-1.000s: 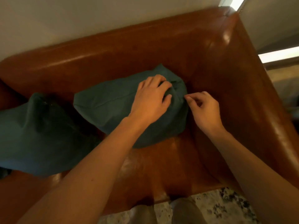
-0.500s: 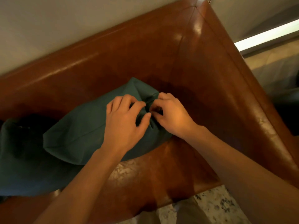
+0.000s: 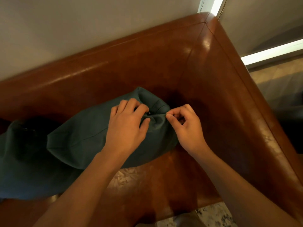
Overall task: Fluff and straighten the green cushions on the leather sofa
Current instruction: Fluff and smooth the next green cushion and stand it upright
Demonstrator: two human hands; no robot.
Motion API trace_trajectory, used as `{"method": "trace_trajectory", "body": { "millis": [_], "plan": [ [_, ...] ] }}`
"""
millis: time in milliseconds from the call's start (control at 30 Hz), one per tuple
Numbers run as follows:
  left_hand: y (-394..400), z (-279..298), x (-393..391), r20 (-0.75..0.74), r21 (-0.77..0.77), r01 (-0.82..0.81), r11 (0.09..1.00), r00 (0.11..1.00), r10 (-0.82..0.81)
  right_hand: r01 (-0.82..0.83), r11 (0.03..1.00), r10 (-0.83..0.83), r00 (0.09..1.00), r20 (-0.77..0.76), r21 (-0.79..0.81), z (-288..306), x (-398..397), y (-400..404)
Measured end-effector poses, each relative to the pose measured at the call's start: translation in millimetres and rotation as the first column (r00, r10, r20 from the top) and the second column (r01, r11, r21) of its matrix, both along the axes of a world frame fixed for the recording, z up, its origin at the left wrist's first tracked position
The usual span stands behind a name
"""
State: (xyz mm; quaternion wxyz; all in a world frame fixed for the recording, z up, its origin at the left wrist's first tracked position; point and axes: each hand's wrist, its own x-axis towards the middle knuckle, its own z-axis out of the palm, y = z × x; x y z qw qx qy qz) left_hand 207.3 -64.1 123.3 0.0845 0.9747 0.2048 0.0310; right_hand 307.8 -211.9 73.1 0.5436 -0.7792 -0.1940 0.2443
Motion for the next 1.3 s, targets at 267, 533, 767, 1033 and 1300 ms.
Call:
{"method": "trace_trajectory", "body": {
  "millis": [267, 533, 767, 1033, 1300],
  "plan": [
    [-4, -8, -5, 0.071, -0.004, -0.019, 1.000, 0.997, 0.020, -0.072, 0.988, 0.084, 0.993, 0.088, -0.135, 12, 4, 7],
    [-7, -11, -7, 0.116, 0.001, -0.026, 1.000, 0.993, 0.026, -0.404, 0.762, 0.558, 0.806, 0.198, -0.506, 36, 26, 41],
    [-1, -6, -10, 0.094, -0.032, -0.049, 0.998, 0.994, 0.052, -0.164, 0.956, 0.204, 0.967, 0.151, -0.243, 30, 11, 22],
    [1, 0, -12, 0.078, -0.097, -0.040, 0.994, 0.996, 0.048, 0.206, 0.977, -0.172, 0.911, -0.376, 0.052, 21, -9, 7],
    [29, 27, 27, -0.164, -0.285, 0.002, 0.958, 0.985, -0.051, 0.019, 0.999, -0.014, 0.991, -0.130, 0.037, 28, -15, -3]
  ]
}}
